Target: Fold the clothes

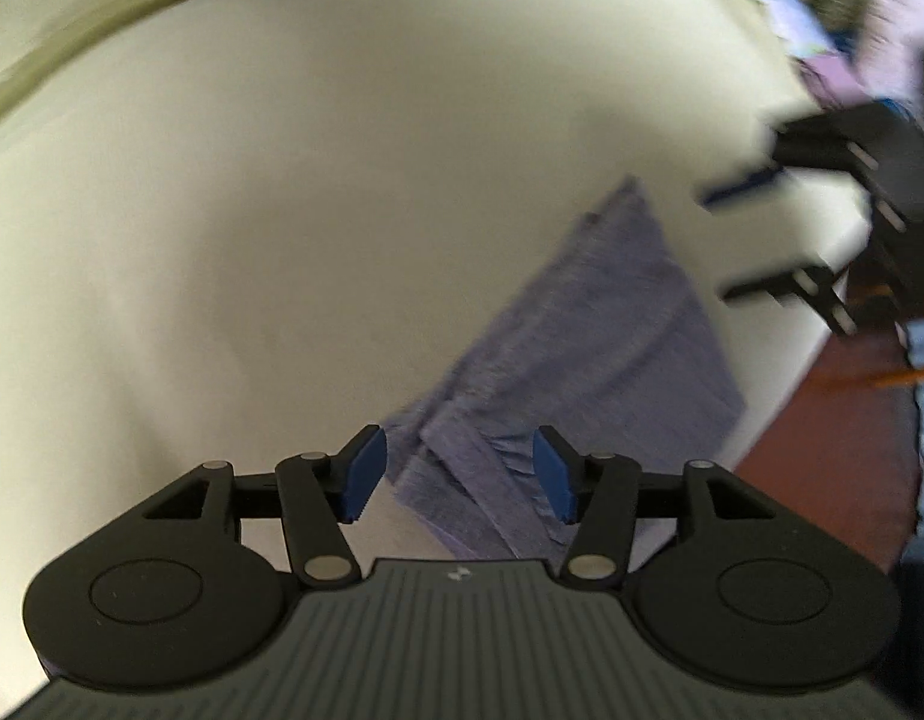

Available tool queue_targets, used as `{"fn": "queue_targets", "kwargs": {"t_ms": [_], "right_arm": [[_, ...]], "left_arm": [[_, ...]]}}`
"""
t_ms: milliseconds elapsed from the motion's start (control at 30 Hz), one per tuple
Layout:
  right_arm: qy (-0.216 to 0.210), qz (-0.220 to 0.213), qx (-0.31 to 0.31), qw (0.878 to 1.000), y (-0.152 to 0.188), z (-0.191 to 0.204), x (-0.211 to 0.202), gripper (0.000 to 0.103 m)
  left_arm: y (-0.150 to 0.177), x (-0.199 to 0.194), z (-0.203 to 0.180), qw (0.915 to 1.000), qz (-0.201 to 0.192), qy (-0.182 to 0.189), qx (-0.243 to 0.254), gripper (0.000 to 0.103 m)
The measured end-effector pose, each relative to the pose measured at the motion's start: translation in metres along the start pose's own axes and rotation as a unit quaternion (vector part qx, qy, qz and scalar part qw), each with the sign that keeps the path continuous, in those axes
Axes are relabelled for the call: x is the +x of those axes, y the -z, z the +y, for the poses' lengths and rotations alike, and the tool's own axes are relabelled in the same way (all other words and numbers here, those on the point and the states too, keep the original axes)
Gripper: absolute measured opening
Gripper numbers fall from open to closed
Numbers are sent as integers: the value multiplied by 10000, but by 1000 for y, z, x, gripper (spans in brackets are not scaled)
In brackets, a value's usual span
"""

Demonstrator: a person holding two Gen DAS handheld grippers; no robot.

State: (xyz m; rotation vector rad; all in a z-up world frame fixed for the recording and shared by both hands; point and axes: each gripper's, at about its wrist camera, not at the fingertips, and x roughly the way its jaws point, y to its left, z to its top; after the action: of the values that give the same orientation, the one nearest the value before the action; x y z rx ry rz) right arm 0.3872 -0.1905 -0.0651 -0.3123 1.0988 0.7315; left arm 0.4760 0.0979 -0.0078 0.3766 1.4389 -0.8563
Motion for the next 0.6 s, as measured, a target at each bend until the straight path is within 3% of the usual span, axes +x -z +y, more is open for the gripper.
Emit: {"fn": "queue_targets", "kwargs": {"t_ms": [167,267,533,600], "right_arm": [[-318,159,-302,9989,-1,-31,10,59],[-486,271,-326,9979,-2,-42,23,60],[-731,223,-386,9963,-2,-49,41,61],[-776,181,-345,9962,-3,-51,43,62]], "left_arm": [[-9,21,4,10000,61,-10,34,57],[-16,40,2,9989,286,90,361,57],[-29,86,1,9873,1022,129,1206,59],[-33,91,-2,9826,1173,224,1422,68]]}}
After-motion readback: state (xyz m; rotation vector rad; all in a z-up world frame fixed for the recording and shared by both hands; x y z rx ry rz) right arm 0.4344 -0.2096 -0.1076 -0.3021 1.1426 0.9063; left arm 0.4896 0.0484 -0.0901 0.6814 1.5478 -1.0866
